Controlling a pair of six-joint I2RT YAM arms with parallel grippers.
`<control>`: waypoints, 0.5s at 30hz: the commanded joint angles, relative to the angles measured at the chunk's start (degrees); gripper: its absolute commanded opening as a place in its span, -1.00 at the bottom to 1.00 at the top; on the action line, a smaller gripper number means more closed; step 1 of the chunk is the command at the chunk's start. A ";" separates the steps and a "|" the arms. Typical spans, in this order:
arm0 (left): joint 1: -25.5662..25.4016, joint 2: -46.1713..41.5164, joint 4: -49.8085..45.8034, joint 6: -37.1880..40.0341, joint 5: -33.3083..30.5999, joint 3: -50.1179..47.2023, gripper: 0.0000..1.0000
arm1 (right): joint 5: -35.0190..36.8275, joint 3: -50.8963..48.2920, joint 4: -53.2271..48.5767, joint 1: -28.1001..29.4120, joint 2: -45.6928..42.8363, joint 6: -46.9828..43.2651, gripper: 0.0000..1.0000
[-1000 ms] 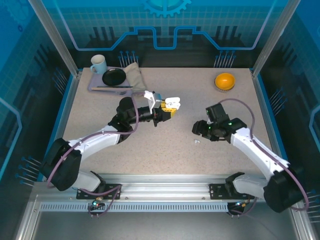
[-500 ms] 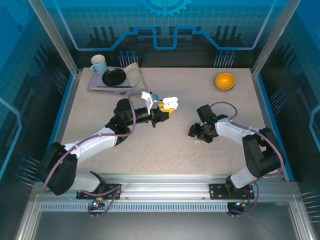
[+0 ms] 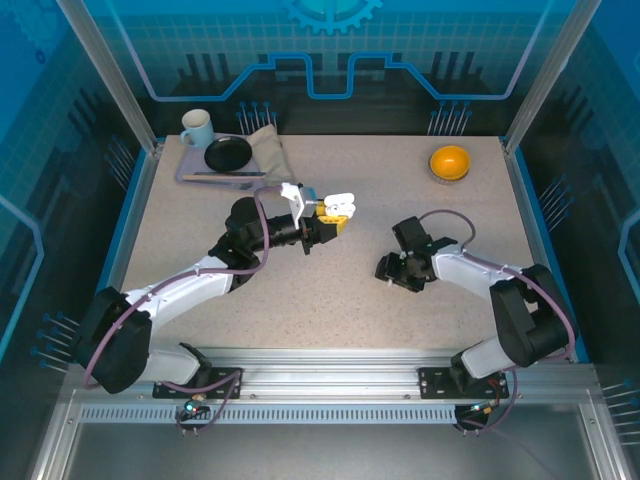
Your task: Insert wireless bluetooth earbuds into charging case
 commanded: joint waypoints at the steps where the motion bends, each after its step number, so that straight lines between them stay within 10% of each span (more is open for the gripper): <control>1: 0.36 -0.65 1.36 0.79 -0.77 -0.94 -1.00 | -1.07 -0.80 -1.01 2.14 -1.97 1.22 0.20; 15: 0.38 -1.18 2.05 0.46 -1.30 -1.88 -1.00 | 3.63 2.97 -7.46 5.81 -4.87 0.17 0.22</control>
